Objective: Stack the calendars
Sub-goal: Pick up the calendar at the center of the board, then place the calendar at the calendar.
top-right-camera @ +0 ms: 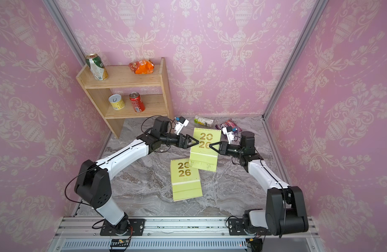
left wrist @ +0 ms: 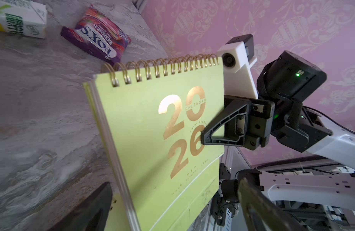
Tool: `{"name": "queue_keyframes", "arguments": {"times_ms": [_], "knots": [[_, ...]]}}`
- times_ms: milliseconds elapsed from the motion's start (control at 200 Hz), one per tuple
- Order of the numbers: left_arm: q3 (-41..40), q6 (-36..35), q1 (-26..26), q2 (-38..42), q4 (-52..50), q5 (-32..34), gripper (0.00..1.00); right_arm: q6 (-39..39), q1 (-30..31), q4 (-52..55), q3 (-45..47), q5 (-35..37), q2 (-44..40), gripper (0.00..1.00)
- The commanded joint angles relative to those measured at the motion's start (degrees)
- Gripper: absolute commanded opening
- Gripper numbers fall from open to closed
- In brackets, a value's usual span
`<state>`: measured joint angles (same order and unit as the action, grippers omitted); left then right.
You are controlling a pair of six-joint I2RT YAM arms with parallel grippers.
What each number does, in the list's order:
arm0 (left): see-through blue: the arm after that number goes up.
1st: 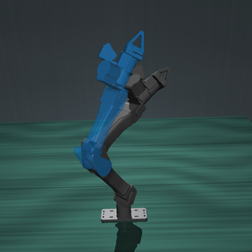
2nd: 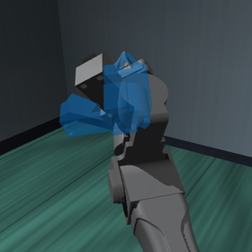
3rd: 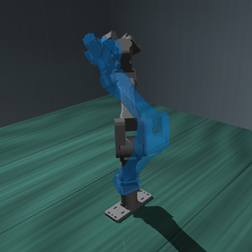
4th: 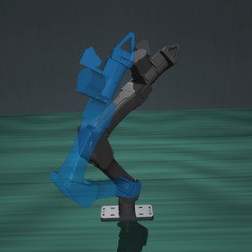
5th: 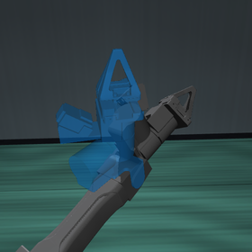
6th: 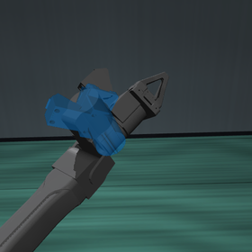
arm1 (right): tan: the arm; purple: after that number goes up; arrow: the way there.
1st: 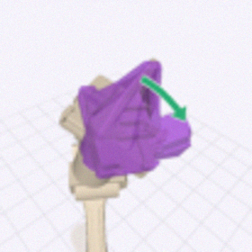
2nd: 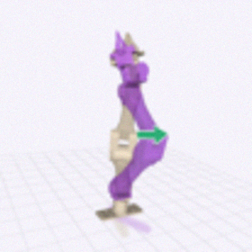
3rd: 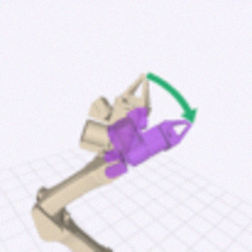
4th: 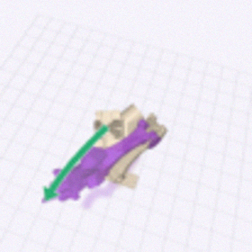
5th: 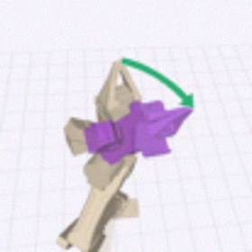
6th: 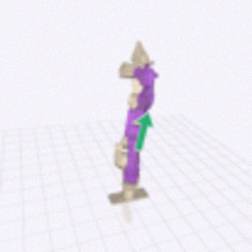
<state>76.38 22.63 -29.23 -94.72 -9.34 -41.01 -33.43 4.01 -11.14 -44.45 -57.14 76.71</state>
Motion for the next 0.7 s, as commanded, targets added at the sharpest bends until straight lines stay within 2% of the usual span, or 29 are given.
{"name": "queue_keyframes", "arguments": {"times_ms": [0, 75, 185, 470, 690], "knots": [[-1.42, -6.19, 0.58, 5.33, -5.94, 16.50, 0.99, 2.66, 2.55, 3.57, -2.88, -0.89, 0.88, 0.00], [-3.00, -7.54, 0.66, 8.05, -7.49, 24.70, 0.99, 3.12, 5.16, 5.25, -3.99, -1.35, 1.80, 0.00], [-6.42, -7.99, 1.21, 12.58, -7.06, 31.54, 0.99, 2.74, 9.25, 6.13, -4.59, -2.02, 3.27, 0.00], [-10.91, -7.43, 3.52, 18.70, -8.09, 34.58, 0.99, -0.49, 17.65, 4.46, -2.94, 1.34, 6.32, 0.00], [-12.37, -7.01, 4.18, 20.18, -8.26, 34.25, 0.99, -4.70, 20.82, -0.12, -0.56, 3.33, 8.36, 0.00]]}}
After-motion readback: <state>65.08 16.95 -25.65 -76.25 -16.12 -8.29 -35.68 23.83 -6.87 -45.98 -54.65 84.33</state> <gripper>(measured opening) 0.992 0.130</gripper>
